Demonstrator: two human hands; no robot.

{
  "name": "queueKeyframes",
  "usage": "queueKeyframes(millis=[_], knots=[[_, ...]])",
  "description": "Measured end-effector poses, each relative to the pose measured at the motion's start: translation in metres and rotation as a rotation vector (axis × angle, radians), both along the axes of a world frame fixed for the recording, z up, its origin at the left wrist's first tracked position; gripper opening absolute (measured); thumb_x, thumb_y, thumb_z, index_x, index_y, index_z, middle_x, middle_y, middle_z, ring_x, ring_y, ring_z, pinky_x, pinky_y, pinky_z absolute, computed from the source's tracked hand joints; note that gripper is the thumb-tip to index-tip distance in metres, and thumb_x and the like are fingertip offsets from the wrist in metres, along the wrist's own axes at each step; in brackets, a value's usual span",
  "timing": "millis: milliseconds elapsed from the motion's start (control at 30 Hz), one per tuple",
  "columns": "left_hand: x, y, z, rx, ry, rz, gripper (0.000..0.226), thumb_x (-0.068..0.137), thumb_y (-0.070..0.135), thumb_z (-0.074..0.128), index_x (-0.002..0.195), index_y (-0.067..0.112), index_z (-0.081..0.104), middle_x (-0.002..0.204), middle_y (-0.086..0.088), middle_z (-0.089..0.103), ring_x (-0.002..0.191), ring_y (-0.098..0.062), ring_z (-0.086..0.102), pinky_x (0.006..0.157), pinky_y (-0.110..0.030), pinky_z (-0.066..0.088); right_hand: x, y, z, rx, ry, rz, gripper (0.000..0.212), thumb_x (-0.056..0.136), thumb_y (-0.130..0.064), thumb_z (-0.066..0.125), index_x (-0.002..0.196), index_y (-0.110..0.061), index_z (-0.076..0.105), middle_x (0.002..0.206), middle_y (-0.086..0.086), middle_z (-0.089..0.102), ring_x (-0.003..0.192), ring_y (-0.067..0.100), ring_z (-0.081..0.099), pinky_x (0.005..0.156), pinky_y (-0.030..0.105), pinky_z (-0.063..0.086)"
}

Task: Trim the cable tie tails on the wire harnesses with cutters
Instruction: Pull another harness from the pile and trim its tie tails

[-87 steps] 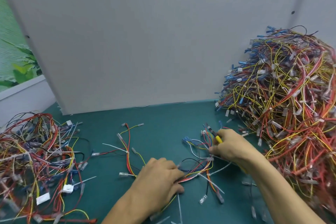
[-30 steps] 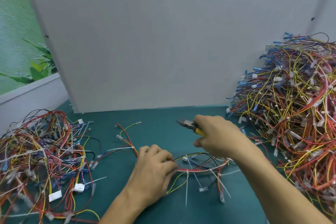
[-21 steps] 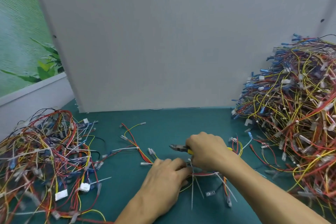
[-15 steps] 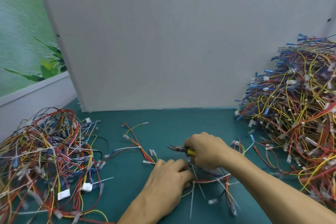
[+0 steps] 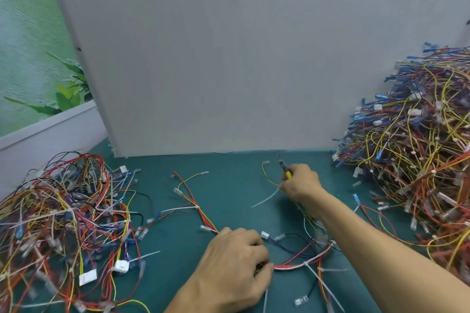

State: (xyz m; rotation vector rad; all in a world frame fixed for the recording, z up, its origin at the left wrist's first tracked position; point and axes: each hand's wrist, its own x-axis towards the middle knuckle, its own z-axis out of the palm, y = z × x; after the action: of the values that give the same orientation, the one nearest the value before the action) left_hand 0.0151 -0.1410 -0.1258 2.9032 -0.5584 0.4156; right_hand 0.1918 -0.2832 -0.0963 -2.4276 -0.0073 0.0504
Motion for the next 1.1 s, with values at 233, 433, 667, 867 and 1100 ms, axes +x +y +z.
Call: queueKeyframes(millis=[233, 433, 667, 867, 1100], knots=[[0.004, 0.007, 0.007, -0.143, -0.307, 0.03, 0.033, 0.083, 0.05, 0.055, 0.067, 0.024, 0.069, 0.077, 0.013, 0.064, 0.068, -0.011, 0.058, 0.068, -0.033, 0.048, -0.004, -0.006, 0.016, -0.23, -0.041, 0.093, 0.017, 0.083, -0.018, 0.061, 0.1, -0.013, 0.059, 0.102, 0.013, 0.061, 0.089, 0.032, 0.056, 0.071, 0.031, 0.044], [0.013, 0.045, 0.019, -0.324, -0.351, 0.584, 0.021, 0.089, 0.031, 0.061, 0.081, 0.016, 0.073, 0.084, -0.002, 0.065, 0.079, -0.027, 0.062, 0.071, -0.038, 0.049, -0.034, -0.065, 0.068, -0.183, -0.288, -0.014, 0.017, 0.086, -0.031, 0.064, 0.094, -0.019, 0.056, 0.092, 0.009, 0.061, 0.086, 0.03, 0.055, 0.071, 0.035, 0.044], [0.021, 0.051, -0.001, -0.085, 0.157, 0.876, 0.062, 0.08, 0.077, 0.037, 0.125, 0.039, 0.056, 0.124, 0.003, 0.056, 0.12, -0.023, 0.047, 0.095, -0.042, 0.037, -0.086, -0.094, 0.016, -0.415, 0.023, 0.046, 0.016, 0.085, -0.031, 0.054, 0.097, -0.021, 0.057, 0.103, 0.008, 0.062, 0.094, 0.031, 0.058, 0.083, 0.039, 0.051], [0.024, 0.046, -0.002, -0.294, 0.104, 0.756, 0.026, 0.078, 0.06, 0.062, 0.078, 0.035, 0.064, 0.101, 0.018, 0.06, 0.107, -0.016, 0.051, 0.079, -0.035, 0.031, -0.088, -0.085, 0.004, -0.242, 0.115, 0.006, 0.016, 0.071, -0.033, 0.069, 0.079, -0.026, 0.058, 0.092, 0.003, 0.066, 0.089, 0.027, 0.062, 0.082, 0.035, 0.052], [0.02, 0.052, 0.002, -0.547, 0.155, 0.526, 0.03, 0.079, 0.004, 0.063, 0.085, 0.034, 0.062, 0.08, 0.019, 0.062, 0.081, -0.003, 0.058, 0.065, -0.002, 0.036, -0.079, -0.083, -0.001, -0.039, 0.149, 0.005, 0.011, 0.076, -0.024, 0.072, 0.075, -0.016, 0.064, 0.063, 0.001, 0.071, 0.059, 0.018, 0.07, 0.069, 0.035, 0.06]])
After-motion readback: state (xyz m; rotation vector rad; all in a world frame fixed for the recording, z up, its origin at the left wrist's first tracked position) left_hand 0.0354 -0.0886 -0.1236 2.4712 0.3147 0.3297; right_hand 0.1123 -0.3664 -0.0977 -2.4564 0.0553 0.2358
